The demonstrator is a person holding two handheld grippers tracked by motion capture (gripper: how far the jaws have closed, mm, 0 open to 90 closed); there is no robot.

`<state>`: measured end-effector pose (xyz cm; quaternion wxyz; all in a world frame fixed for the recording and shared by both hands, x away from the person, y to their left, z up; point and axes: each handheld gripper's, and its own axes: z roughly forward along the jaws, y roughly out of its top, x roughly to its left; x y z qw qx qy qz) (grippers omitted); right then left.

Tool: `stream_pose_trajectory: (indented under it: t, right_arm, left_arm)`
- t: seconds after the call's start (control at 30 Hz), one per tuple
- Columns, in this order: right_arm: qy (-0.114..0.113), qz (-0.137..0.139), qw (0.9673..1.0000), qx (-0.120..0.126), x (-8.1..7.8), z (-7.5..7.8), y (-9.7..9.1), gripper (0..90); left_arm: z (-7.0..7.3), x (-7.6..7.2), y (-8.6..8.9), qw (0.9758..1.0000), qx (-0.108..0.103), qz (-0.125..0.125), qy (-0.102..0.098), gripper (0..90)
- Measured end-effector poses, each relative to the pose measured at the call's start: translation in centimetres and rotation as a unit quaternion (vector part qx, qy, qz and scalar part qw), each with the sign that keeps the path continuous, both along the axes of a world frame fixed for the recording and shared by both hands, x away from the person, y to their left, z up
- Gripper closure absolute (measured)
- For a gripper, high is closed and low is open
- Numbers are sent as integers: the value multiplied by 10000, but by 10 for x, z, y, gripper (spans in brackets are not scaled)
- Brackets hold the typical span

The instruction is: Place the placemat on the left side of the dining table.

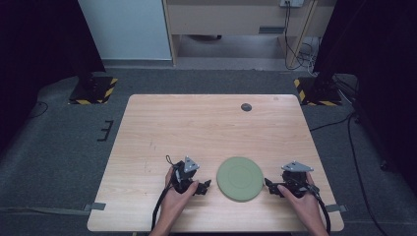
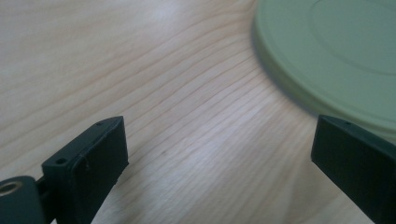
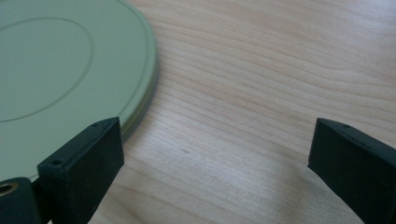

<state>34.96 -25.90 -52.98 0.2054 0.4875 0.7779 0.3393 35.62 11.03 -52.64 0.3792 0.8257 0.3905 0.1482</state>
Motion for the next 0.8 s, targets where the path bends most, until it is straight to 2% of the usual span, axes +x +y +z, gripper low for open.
stream_pose_trajectory:
  t: [0.07,0.2,0.3,0.47,0.57,0.67,0.7,0.8]
  right_arm:
    - [-35,69,10000,32,-3,2,0,38]
    - [-50,150,9998,122,-8,2,2,42]
    - [-99,264,9995,130,-11,2,6,42]
    - [-110,353,9993,108,-15,4,10,43]
    - [-83,380,9992,88,-17,3,8,43]
    - [-60,379,9992,85,-18,2,8,44]
    - [-68,403,9991,61,-18,2,9,44]
    - [-50,413,9991,37,-18,1,11,45]
  left_arm:
    - [4,-4,-6,9998,-55,-145,-92,24]
    - [4,-10,-19,9993,-152,-328,-80,27]
    - [5,-14,-31,9986,-91,-495,-148,28]
    - [4,-14,-39,9980,-88,-610,-159,30]
    - [1,-13,-43,9976,23,-687,-121,30]
    - [1,-13,-45,9977,48,-673,-110,30]
    - [-1,-13,-46,9976,118,-663,-130,32]
    - [-1,-12,-46,9978,112,-647,-110,21]
